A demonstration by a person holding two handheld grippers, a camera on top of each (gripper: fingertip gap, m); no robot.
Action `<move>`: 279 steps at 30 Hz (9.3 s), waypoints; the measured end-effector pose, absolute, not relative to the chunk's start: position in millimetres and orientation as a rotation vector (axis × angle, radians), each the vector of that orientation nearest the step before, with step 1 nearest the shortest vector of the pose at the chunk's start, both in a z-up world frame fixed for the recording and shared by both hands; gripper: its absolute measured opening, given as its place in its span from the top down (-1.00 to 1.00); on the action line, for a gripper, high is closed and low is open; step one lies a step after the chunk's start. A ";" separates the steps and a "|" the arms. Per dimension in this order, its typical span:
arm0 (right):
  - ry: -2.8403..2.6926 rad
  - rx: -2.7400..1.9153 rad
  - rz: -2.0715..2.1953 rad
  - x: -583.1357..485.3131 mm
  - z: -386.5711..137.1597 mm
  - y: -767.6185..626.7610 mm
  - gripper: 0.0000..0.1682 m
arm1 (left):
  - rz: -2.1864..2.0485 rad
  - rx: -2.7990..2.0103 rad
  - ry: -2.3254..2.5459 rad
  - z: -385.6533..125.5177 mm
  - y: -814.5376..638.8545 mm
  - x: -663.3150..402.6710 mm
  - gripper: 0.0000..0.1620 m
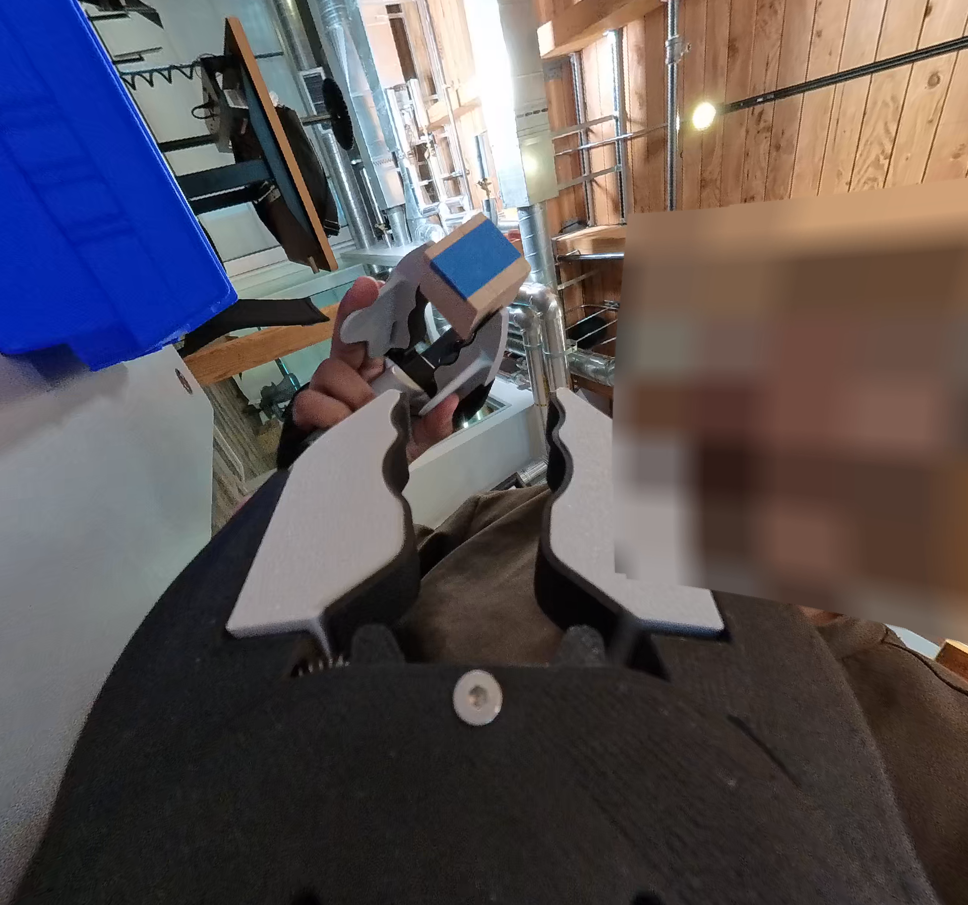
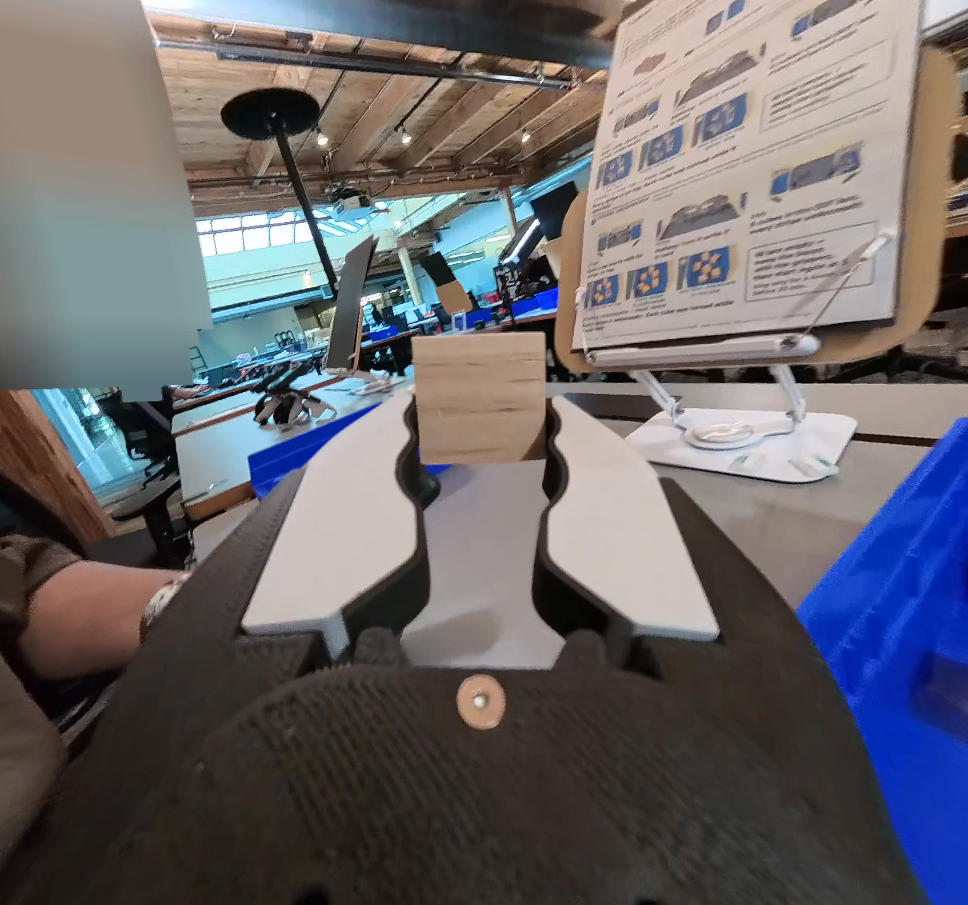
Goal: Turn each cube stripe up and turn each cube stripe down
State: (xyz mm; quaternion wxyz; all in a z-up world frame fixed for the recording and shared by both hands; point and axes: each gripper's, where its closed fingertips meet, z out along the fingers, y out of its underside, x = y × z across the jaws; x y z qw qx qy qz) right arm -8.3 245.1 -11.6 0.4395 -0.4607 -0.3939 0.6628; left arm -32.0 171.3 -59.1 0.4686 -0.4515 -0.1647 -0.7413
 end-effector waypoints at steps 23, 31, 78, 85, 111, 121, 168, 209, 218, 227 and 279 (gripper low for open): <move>-0.823 -1.501 1.139 19.0 -33.6 395.0 0.46 | -1.018 -1.614 -0.343 -111.5 146.1 -62.2 0.29; -0.939 -1.599 1.069 3.4 -76.3 382.2 0.46 | -0.871 -1.730 -0.209 -121.9 151.4 -46.2 0.28; -0.928 -1.718 1.112 14.9 -106.1 393.6 0.46 | -0.845 -1.768 -0.226 -132.3 159.0 -47.0 0.23; -0.936 -1.714 1.105 14.3 -106.2 392.7 0.46 | -0.853 -1.772 -0.229 -133.0 159.3 -46.2 0.22; -0.932 -1.714 0.998 23.6 -105.2 408.4 0.46 | -0.874 -1.769 -0.249 -133.7 158.8 -47.1 0.22; -1.112 -1.904 0.869 19.7 -142.3 403.8 0.45 | -0.888 -1.770 -0.261 -134.9 159.5 -47.5 0.22; -1.518 -1.992 0.600 16.3 -152.8 380.7 0.42 | -0.993 -1.753 -0.251 -128.9 153.5 -28.2 0.23; -1.403 -1.325 1.169 -59.5 -119.8 235.6 1.00 | -0.710 -1.682 -0.363 -123.3 154.6 -79.5 1.00; -1.433 -1.340 1.180 -62.2 -128.5 232.9 1.00 | -0.720 -1.683 -0.357 -123.4 152.6 -75.2 1.00; -1.448 -1.357 1.166 -62.8 -136.0 234.9 1.00 | -0.790 -1.611 -0.352 -112.0 143.0 -86.6 1.00; -1.407 -1.394 1.211 -53.6 -128.3 234.1 1.00 | 0.782 -1.971 -1.185 -137.4 -145.1 -425.5 0.06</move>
